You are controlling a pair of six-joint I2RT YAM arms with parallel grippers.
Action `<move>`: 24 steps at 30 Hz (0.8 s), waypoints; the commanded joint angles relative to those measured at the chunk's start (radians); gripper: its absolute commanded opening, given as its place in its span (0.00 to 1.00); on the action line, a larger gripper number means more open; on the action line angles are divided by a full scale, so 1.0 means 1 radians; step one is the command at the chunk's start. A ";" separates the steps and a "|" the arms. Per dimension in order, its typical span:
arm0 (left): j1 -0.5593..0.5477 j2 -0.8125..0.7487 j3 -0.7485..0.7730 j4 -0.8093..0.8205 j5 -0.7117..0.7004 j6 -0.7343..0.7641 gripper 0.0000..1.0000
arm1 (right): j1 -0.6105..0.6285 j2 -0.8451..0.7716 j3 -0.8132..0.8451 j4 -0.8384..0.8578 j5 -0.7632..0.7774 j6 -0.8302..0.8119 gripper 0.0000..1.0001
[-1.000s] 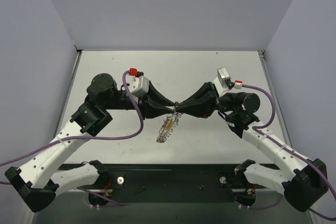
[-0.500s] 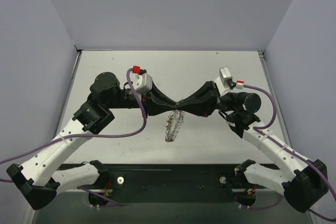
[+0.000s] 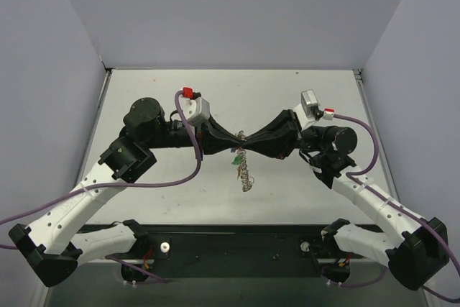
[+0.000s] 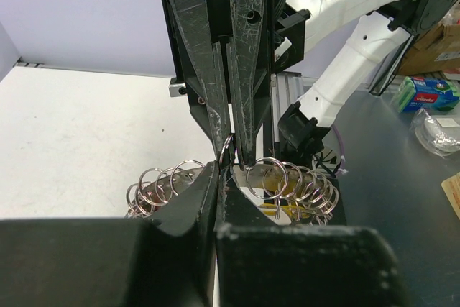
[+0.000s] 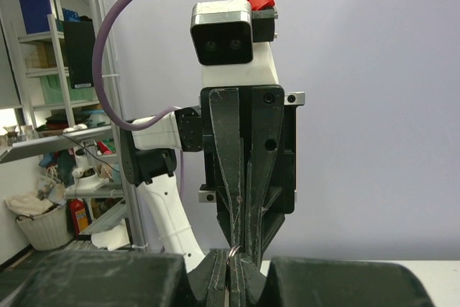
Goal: Put the keys on the keyring
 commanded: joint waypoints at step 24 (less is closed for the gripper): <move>0.000 0.049 0.002 0.279 -0.100 -0.082 0.00 | 0.038 0.002 0.030 0.189 -0.069 0.013 0.00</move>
